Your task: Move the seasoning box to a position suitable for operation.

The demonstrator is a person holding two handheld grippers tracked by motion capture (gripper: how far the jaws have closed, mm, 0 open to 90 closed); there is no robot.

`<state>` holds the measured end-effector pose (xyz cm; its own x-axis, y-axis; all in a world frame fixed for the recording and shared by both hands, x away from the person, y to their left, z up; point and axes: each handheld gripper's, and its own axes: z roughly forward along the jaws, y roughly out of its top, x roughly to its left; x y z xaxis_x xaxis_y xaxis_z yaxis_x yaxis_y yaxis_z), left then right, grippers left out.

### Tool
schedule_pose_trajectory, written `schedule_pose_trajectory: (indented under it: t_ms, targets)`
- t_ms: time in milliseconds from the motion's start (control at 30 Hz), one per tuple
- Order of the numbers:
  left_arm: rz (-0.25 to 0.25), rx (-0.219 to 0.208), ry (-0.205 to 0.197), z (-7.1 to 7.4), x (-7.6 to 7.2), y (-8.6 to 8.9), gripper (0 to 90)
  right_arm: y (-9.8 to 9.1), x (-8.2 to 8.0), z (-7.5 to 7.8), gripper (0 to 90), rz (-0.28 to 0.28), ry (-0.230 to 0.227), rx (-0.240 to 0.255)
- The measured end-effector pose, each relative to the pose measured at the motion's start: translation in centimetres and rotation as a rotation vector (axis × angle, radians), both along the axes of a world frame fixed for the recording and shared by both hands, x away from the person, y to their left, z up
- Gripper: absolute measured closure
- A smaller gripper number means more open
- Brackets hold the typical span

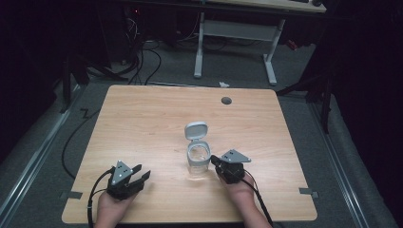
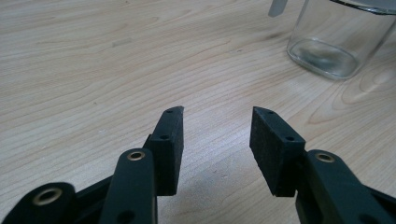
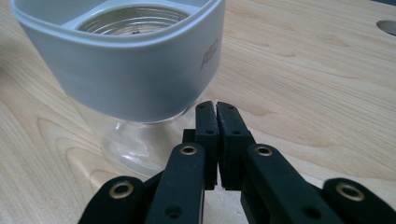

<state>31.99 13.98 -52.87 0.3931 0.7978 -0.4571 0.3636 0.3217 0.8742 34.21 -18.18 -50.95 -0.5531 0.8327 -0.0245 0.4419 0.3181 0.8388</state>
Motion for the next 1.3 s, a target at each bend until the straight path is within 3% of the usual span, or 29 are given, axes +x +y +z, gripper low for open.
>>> schedule_pose_trajectory:
  t_ms: [700, 900, 933, 1133, 1300]
  targets:
    - [-0.014, 0.0, -0.009, 0.0, -0.3, -0.4, 57.6, 0.4, -1.4, 0.0, 84.6, 0.025, -0.019, 0.018]
    - [-0.039, -0.024, -0.021, 0.3, -0.6, -0.9, 60.5, -0.8, -1.3, 0.1, 76.5, -0.007, 0.007, 0.036]
    - [-0.045, -0.021, -0.026, 0.2, -0.7, -1.1, 60.5, -1.2, -1.2, 0.1, 73.1, -0.02, 0.023, 0.042]
    - [-0.087, -0.006, -0.037, 0.0, -1.2, -3.4, 56.3, -2.3, -1.3, 0.0, 70.0, -0.054, 0.013, 0.061]
    - [-0.158, -0.044, -0.022, 0.4, -1.9, -6.4, 59.0, -3.4, -1.5, 0.3, 72.9, -0.098, -0.012, 0.069]
